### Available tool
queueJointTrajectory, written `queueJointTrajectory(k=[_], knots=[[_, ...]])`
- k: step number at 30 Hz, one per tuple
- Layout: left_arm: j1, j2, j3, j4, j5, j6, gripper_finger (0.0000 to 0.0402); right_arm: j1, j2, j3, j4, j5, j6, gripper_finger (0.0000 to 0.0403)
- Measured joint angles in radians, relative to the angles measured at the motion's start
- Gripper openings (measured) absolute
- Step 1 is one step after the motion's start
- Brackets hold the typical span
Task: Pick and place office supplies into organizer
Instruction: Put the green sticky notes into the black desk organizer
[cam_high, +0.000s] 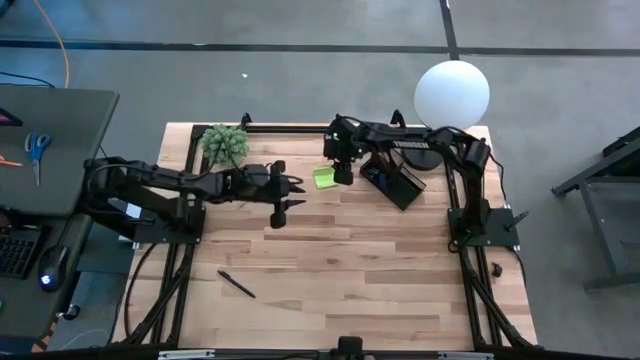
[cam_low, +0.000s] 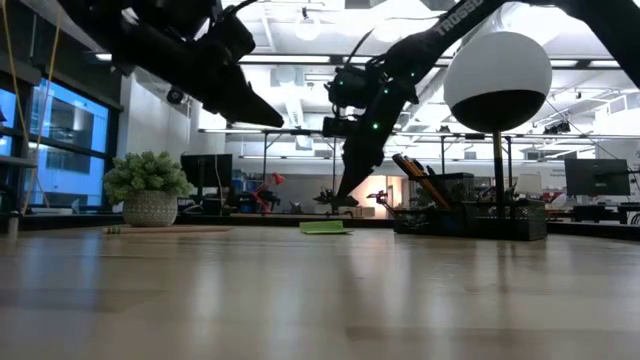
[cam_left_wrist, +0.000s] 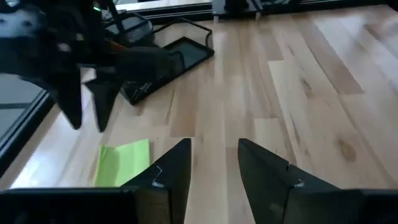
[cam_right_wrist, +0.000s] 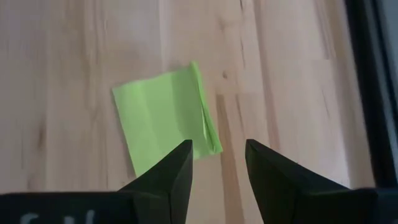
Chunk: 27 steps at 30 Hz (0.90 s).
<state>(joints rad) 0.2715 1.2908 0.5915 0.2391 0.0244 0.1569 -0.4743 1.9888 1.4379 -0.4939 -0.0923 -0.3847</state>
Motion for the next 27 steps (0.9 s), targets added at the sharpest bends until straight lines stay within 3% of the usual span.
queueJointTrajectory(k=[6, 14, 27], knots=[[0.168, -0.013, 0.000, -0.004, 0.160, 0.045, 0.0122, -0.045, 0.039, 0.001, 0.000, -0.116, -0.039, 0.0140], [0.308, -0.013, 0.000, 0.030, 0.325, 0.072, 0.0122, -0.058, 0.072, 0.001, 0.035, -0.136, -0.070, 0.0140], [0.318, -0.013, 0.000, -0.015, 0.361, 0.047, 0.0122, -0.066, 0.124, 0.001, 0.053, -0.159, -0.094, 0.0140]])
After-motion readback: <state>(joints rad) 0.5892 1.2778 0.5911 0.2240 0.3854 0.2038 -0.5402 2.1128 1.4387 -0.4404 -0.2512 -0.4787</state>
